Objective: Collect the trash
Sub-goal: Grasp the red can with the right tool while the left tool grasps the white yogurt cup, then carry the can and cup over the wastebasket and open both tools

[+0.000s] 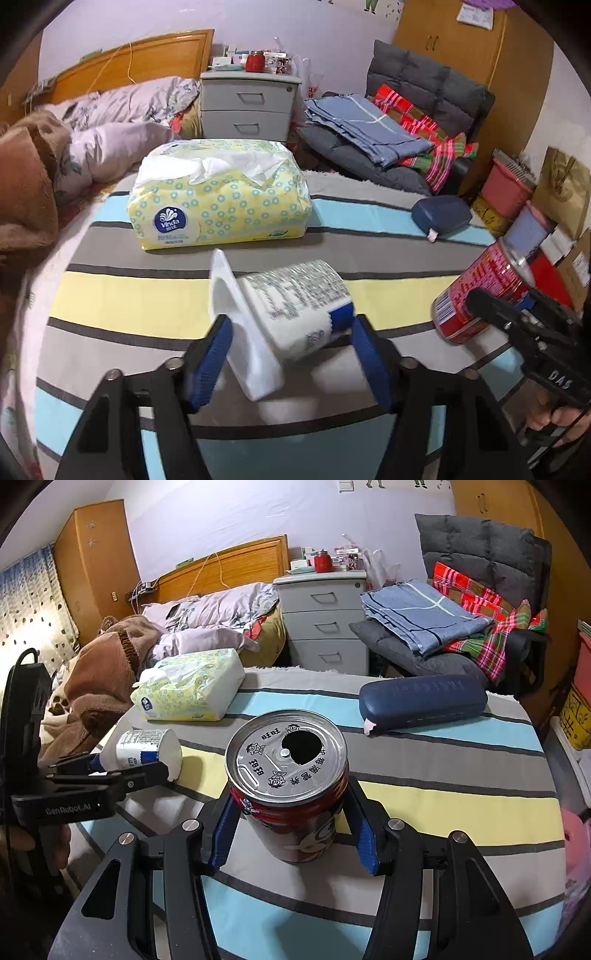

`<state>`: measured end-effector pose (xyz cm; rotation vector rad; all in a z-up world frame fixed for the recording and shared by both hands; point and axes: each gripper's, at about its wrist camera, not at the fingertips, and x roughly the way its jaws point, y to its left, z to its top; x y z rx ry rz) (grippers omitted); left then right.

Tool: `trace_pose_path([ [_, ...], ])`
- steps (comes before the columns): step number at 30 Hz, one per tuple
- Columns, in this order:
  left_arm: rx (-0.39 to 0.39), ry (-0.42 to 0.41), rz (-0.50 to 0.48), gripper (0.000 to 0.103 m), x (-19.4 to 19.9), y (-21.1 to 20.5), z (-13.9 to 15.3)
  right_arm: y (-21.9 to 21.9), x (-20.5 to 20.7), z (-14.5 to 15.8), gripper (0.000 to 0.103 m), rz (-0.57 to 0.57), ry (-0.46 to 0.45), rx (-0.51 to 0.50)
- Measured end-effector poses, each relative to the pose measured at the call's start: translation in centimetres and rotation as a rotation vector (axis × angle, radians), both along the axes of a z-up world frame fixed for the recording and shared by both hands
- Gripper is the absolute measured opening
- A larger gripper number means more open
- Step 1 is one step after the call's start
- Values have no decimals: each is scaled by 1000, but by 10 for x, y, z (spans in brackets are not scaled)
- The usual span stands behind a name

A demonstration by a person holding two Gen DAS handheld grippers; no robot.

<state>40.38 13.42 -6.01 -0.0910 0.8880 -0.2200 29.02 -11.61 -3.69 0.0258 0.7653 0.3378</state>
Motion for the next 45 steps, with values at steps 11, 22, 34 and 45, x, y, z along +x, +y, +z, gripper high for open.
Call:
trace_pose_path([
  [11, 38, -28, -51, 12, -15, -22, 3, -6, -5, -1, 56, -17, -3, 19],
  [22, 45, -67, -98, 12, -40, -51, 19, -17, -19, 8, 55, -47, -35, 36],
  [34, 14, -155, -162, 12, -97, -96, 66, -50, -60, 32, 55, -109, -85, 68],
  [45, 24, -203, -199, 12, -149, -138, 98, -94, -98, 57, 55, -184, -144, 66],
])
